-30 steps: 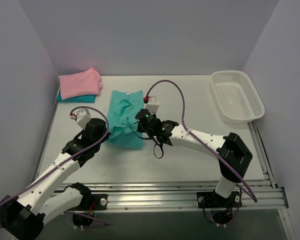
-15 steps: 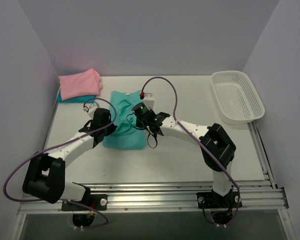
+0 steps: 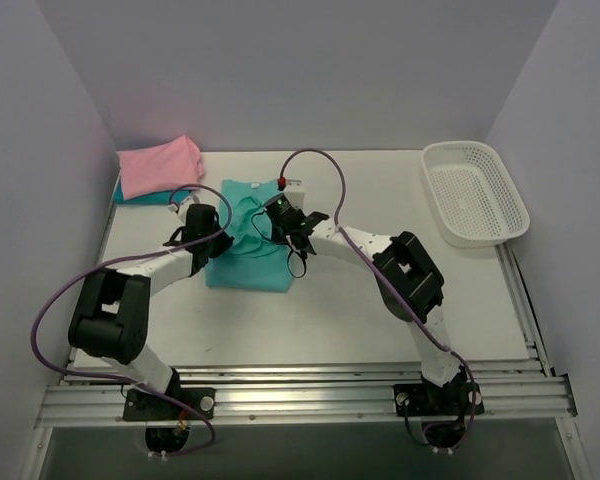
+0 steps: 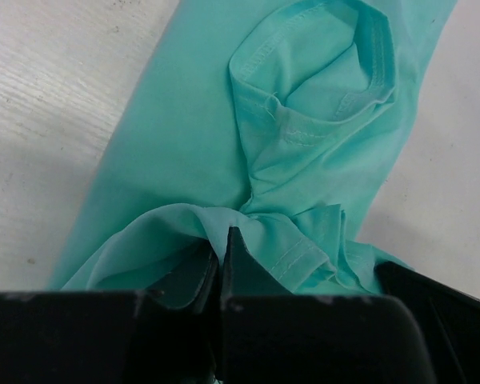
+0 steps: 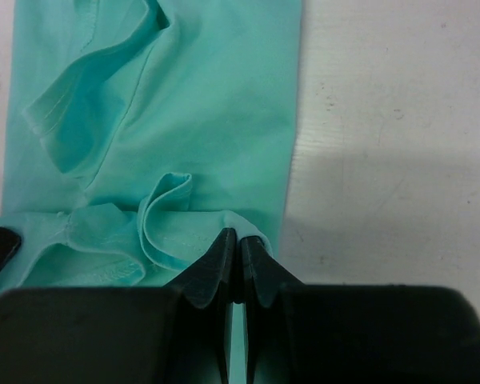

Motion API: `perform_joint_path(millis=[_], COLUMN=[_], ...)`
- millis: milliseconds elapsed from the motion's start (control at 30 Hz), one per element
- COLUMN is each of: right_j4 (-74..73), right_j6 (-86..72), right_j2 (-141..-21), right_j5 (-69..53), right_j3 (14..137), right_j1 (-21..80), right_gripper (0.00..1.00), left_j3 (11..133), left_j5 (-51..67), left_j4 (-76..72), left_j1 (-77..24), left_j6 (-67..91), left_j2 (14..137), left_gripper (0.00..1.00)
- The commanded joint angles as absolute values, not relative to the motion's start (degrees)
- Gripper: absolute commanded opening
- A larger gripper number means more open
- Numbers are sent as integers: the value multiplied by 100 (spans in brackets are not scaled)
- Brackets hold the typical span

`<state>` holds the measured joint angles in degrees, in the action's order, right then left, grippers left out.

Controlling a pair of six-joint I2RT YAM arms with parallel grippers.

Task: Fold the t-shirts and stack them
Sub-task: Fold the tshirt

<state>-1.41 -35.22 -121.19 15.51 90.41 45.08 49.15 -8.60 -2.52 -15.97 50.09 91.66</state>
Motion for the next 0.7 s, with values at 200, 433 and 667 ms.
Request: perform_joint_path(millis=[200, 433, 667], right_j4=[-272, -439, -668], right_j6=[-3340, -3156, -3006], right_j2=[-12471, -12551, -12349], right_j5=[1397, 1564, 1635], right_j3=[9650, 10195, 10757], right_j1=[4193, 4113, 4131], right_gripper=[76, 91, 92], left_j3=[5343, 5730, 6363], left_j5=[-221, -132, -18], left_j4=[-1256, -1336, -985], left_j1=[-1275, -1178, -993], left_j6=[4948, 4948, 4922], left_j2=[10247, 10635, 10319], left_gripper=[82, 94, 94])
